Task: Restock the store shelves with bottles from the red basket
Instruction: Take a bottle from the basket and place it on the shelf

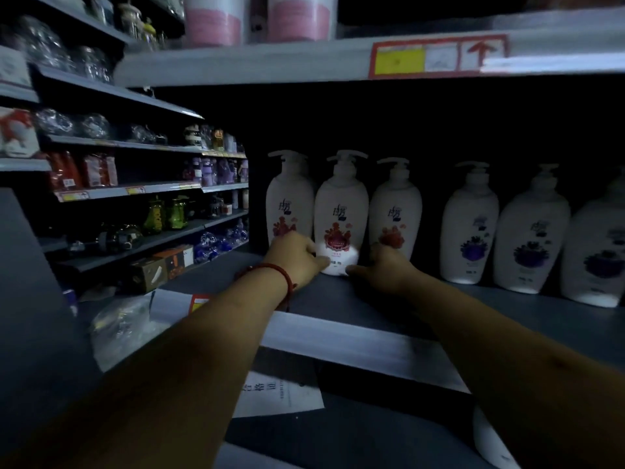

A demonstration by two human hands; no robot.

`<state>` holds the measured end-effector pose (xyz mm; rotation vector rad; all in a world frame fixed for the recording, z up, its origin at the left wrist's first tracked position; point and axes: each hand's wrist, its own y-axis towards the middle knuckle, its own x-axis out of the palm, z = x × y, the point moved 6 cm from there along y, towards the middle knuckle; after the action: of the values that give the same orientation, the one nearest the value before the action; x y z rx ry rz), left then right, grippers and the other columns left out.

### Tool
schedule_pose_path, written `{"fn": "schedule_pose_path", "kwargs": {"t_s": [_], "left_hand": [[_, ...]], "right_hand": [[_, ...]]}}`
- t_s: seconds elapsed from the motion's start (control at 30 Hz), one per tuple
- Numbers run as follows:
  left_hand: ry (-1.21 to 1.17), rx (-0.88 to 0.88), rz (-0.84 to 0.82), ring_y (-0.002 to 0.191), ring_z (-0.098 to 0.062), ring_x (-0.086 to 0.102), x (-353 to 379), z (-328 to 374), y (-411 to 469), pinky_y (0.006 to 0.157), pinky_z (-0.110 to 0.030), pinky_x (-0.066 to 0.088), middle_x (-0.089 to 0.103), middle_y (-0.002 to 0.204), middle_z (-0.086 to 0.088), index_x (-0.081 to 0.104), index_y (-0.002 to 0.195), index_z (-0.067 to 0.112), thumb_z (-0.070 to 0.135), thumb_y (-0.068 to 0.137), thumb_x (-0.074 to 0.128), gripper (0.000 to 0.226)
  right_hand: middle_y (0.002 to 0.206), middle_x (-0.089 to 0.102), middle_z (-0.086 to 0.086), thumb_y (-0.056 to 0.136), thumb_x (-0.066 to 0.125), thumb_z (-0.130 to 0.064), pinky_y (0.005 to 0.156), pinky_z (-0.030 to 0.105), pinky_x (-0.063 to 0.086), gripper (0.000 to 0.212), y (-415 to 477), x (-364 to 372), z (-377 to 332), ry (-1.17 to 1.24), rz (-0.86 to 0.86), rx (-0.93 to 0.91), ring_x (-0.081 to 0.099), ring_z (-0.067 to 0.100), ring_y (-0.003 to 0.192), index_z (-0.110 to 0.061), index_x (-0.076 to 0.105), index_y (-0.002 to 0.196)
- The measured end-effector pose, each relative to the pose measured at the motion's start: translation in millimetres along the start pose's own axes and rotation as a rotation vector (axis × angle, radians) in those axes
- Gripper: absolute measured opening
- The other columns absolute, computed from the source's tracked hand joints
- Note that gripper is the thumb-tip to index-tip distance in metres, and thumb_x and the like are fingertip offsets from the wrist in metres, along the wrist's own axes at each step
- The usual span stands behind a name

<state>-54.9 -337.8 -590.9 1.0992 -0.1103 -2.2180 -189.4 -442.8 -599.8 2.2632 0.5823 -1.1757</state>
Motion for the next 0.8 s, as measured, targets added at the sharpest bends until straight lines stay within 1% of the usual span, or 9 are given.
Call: {"fn": "schedule_pose_path", "kwargs": {"t_s": [0.07,0.13,0.17,0.23,0.37,0.53,0.6,0.7,0.8], "left_hand": [[0.098,0.068,-0.069,0.106,-0.020,0.063,-6,12,-17,0.091,-0.023,0.046,0.070,0.113,-0.008,0.067,0.119,0.011,0.029,0.084,0.075,0.040],[0.199,0.144,-0.082,0.117,-0.021,0.059,-13,26,-40,0.102,-0.032,0.046,0.063,0.128,-0.007,0.059,0.132,0.013,0.031,0.083,0.075,0.054],[0.219,0.172,-0.078,0.119,-0.022,0.057,-16,33,-53,0.103,-0.033,0.046,0.061,0.132,-0.007,0.058,0.134,0.015,0.032,0.083,0.075,0.056],[0.215,0.219,-0.061,0.119,-0.021,0.056,-21,48,-81,0.100,-0.028,0.045,0.059,0.133,-0.006,0.057,0.134,0.016,0.034,0.082,0.075,0.058],[0.242,0.273,-0.109,0.119,-0.019,0.054,-24,75,-141,0.094,-0.020,0.039,0.055,0.135,-0.004,0.051,0.137,0.015,0.039,0.081,0.075,0.065],[0.323,0.310,-0.138,0.124,-0.022,0.050,-23,103,-199,0.104,-0.031,0.042,0.052,0.139,-0.007,0.047,0.140,0.016,0.038,0.084,0.073,0.066],[0.312,0.319,-0.164,0.126,-0.022,0.049,-16,114,-216,0.105,-0.029,0.040,0.050,0.141,-0.007,0.045,0.141,0.015,0.036,0.084,0.074,0.067],[0.282,0.335,-0.201,0.126,-0.022,0.050,-2,129,-237,0.106,-0.032,0.042,0.050,0.140,-0.007,0.042,0.143,0.015,0.036,0.083,0.074,0.071],[0.247,0.337,-0.264,0.121,-0.021,0.053,23,140,-250,0.101,-0.032,0.044,0.053,0.136,-0.004,0.039,0.144,0.018,0.036,0.083,0.075,0.072]], "right_hand": [[0.122,0.062,0.015,0.091,0.066,-0.033,0.089,0.030,0.044,0.043,-22,-15,-5,-0.072,-0.012,-0.057,0.058,0.032,0.113,-0.007,0.058,0.124],[0.129,0.060,0.012,0.092,0.065,-0.031,0.096,0.031,0.044,0.045,-49,-30,-10,-0.141,-0.030,-0.121,0.056,0.030,0.118,-0.012,0.054,0.132],[0.134,0.058,0.011,0.092,0.065,-0.031,0.100,0.032,0.043,0.049,-63,-38,-12,-0.172,-0.029,-0.151,0.055,0.029,0.121,-0.014,0.052,0.136],[0.141,0.053,0.010,0.091,0.066,-0.034,0.105,0.035,0.043,0.058,-90,-53,-14,-0.220,-0.008,-0.201,0.052,0.028,0.126,-0.016,0.046,0.142],[0.150,0.042,0.009,0.090,0.066,-0.039,0.109,0.037,0.039,0.070,-146,-78,-9,-0.252,0.006,-0.229,0.043,0.028,0.134,-0.015,0.037,0.149],[0.145,0.046,0.008,0.086,0.070,-0.040,0.103,0.037,0.043,0.071,-207,-95,5,-0.293,0.014,-0.238,0.048,0.029,0.128,-0.017,0.039,0.146],[0.145,0.045,0.008,0.086,0.070,-0.040,0.103,0.037,0.043,0.072,-228,-101,11,-0.294,0.020,-0.229,0.047,0.029,0.129,-0.018,0.037,0.147],[0.148,0.044,0.008,0.085,0.070,-0.041,0.106,0.041,0.042,0.076,-257,-108,25,-0.332,0.033,-0.199,0.045,0.029,0.132,-0.019,0.035,0.149],[0.147,0.047,0.008,0.081,0.074,-0.038,0.105,0.038,0.043,0.078,-281,-115,48,-0.325,0.056,-0.147,0.047,0.027,0.132,-0.019,0.037,0.147]]}}
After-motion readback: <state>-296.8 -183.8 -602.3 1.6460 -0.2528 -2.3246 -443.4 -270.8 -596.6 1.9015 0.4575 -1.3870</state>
